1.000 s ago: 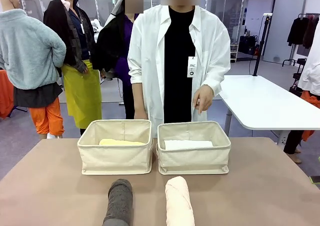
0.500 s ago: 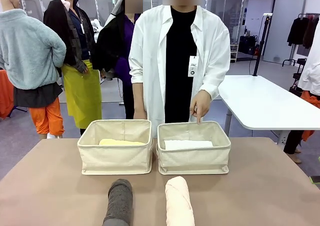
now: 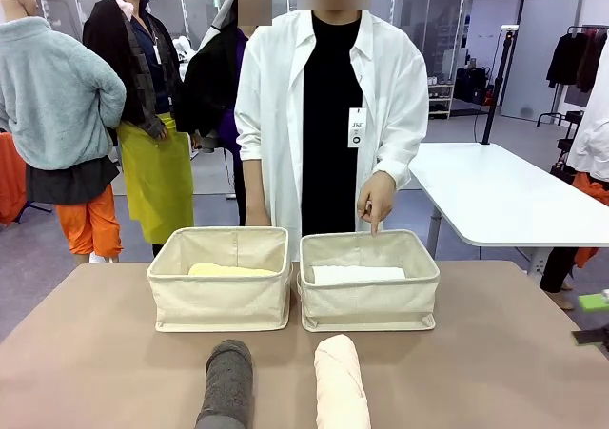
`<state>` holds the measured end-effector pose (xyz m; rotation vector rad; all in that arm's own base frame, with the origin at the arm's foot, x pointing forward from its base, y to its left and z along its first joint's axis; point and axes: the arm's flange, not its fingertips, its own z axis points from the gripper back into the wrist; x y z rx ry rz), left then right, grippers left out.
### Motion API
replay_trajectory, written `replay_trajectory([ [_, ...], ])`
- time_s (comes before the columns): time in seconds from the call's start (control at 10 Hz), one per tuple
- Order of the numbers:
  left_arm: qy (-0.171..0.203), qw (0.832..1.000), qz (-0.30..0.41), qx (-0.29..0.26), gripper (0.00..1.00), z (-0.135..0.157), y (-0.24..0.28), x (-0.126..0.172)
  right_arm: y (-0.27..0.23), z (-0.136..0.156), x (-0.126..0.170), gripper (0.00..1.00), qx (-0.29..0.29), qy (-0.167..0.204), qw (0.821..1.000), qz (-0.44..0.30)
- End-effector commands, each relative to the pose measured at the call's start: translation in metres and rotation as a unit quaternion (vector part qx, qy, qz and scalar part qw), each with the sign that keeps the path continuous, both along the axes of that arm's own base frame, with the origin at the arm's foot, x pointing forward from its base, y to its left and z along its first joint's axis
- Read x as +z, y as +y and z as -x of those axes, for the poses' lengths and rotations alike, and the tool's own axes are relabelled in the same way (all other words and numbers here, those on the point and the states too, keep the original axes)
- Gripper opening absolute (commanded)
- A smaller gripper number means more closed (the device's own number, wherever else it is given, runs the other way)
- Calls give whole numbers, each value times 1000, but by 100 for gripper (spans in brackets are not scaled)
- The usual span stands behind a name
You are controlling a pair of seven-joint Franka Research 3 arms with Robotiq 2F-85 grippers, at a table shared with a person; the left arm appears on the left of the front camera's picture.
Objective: Divide the towels into two baskets.
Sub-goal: Pick up one hotel-folded towel from the bottom of the table and place it in the Fabric basket indicated by the person.
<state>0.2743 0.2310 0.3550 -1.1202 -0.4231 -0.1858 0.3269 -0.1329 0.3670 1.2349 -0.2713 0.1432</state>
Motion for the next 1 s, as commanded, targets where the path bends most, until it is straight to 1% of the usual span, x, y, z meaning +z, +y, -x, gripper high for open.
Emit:
replay_trajectory([
  [0.0, -3, 1000, 0, -2, 100, 5, -1, 3, 70, -3, 23, 100, -12, 36, 998, 57],
  [0.2, -3, 1000, 0, -2, 100, 5, -1, 3, 135, -7, 30, 100, -30, 44, 991, 121],
  [0.4, -3, 1000, 0, -2, 100, 5, -1, 3, 201, -8, 29, 100, -45, 52, 982, 176],
  [0.6, -3, 1000, 0, -2, 100, 5, -1, 3, 249, -19, 21, 100, -45, 65, 975, 209],
  [0.9, -3, 1000, 0, -2, 100, 5, -1, 3, 308, -22, 7, 100, -36, 75, 955, 286],
])
